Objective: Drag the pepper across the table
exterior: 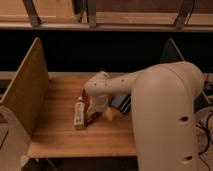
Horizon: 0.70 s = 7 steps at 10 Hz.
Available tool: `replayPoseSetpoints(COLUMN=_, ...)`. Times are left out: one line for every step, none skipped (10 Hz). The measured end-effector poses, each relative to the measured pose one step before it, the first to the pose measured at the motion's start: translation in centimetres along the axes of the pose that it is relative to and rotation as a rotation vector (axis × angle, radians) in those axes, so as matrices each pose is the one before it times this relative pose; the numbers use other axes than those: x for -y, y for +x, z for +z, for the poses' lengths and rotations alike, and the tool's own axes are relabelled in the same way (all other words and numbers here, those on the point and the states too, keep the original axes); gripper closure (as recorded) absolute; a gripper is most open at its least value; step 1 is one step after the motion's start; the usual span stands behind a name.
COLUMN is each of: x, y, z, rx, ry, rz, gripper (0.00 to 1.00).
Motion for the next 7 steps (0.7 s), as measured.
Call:
replayPoseSetpoints(x=-0.202, y=0.044, z=0.129, rx=-0.00327, ry=-0.00026, rz=-0.00227, gripper=0.20)
replayPoseSetpoints(x=-0.155, y=0.014, z=0.501, rx=-0.01076, ry=0.00336, rz=-0.00026, gripper=0.20)
replayPoseSetpoints(x=-0.236, y=0.027, z=0.528, rx=-0.01124, ry=0.00226, rz=0.00006, gripper=0.20)
replayPoseSetpoints(x=-0.264, y=-0.045, z=0.762, rx=-0.01611, ry=0.00532, rz=0.00268, gripper=0.20)
replayPoseSetpoints(x=-0.080, y=-0.161, z=0.621, rx=-0.01303, ry=0.00568, rz=0.00554, gripper=0.20)
replayPoseSetpoints(x=-0.120, y=-0.153, z=0.458, rx=-0.00895, ry=0.00329, rz=0.00289, gripper=0.20)
replayPoseSetpoints(x=-0.295, y=-0.179, z=0.215, rx=-0.00297, ry=-0.00133, rz=-0.00226, gripper=0.20)
